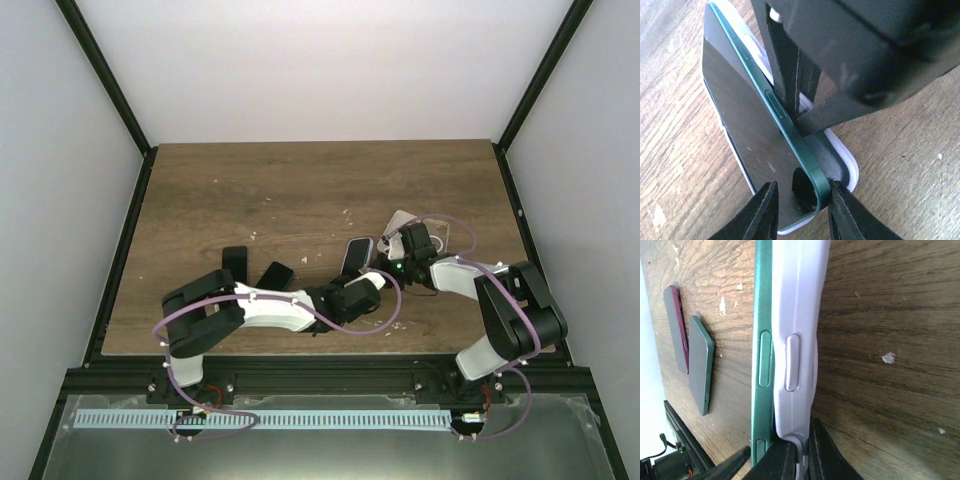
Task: Take the phone out of the phone case
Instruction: Remove the phone case from the phone, then place the phone at the center of the board.
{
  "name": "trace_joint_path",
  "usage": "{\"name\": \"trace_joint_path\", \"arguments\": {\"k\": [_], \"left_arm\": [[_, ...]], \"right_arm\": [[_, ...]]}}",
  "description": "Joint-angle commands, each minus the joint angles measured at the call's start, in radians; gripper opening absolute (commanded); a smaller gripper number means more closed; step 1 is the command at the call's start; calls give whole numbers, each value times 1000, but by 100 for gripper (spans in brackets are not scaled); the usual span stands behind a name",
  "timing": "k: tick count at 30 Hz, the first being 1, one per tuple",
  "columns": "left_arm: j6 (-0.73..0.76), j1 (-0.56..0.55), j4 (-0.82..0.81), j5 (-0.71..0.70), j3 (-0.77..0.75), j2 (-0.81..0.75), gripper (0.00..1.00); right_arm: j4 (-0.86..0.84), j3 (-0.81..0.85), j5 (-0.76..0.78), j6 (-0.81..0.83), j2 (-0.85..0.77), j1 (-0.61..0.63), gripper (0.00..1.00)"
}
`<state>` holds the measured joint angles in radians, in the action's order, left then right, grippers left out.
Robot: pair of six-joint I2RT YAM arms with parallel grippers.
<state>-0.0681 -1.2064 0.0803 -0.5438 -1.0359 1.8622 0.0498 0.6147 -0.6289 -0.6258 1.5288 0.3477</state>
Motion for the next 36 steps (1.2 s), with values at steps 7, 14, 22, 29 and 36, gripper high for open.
{"name": "trace_joint_path", "arguments": {"k": [7, 14, 22, 29, 36], "left_arm": [[62, 5, -70, -129, -23, -5, 2], [-16, 5, -104, -161, 62, -162, 0], [-174, -4, -38, -117, 161, -423, 0], [-257, -45, 48, -100, 293, -638, 0], [-385, -188, 319, -283, 351, -672, 0]], "right_arm": [[-10, 40, -33, 9, 15, -11, 1], [4, 52, 0, 21, 33, -13, 1], [21, 64, 118, 63, 18, -13, 1], [35, 97, 156, 95, 7, -13, 1], [34, 106, 181, 118, -56, -30, 1]]}}
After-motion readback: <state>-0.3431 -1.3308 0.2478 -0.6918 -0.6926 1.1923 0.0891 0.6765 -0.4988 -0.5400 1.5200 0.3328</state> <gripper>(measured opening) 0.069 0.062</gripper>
